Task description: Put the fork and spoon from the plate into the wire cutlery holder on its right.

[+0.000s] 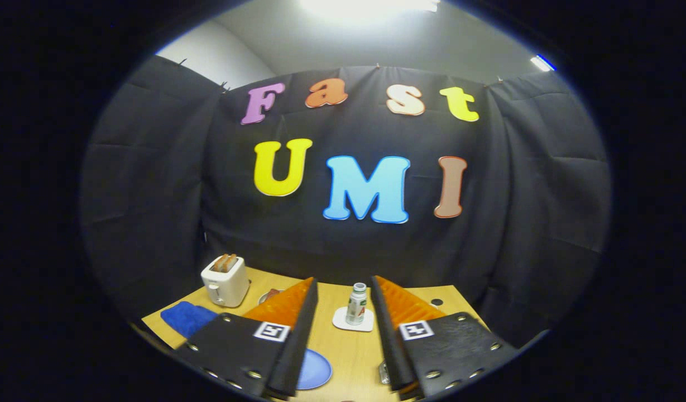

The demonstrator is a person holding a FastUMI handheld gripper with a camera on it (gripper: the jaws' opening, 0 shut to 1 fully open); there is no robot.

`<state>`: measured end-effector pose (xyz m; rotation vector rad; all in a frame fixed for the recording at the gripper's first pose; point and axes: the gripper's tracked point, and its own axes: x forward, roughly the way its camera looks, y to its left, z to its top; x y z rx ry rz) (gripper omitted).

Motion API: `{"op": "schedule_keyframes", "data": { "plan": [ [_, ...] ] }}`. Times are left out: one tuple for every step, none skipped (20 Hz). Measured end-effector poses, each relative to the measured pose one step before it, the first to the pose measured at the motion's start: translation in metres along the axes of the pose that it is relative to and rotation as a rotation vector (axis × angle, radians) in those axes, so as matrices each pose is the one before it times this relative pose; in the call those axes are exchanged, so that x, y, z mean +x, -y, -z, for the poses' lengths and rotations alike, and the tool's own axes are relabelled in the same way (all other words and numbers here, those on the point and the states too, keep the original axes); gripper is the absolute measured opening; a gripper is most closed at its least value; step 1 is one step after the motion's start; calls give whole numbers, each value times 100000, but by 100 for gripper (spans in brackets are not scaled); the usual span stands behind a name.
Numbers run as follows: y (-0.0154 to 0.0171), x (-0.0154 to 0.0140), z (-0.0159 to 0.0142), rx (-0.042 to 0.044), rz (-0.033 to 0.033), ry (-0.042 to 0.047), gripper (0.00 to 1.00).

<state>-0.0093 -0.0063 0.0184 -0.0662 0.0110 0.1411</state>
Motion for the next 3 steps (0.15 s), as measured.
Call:
{"op": "schedule_keyframes", "data": {
  "plan": [
    [406,-611,40,194,1644,87,79],
    [-235,1028,535,1339,324,3,96],
    [-494,81,5,1880,-150,691,98]
  ]
}}
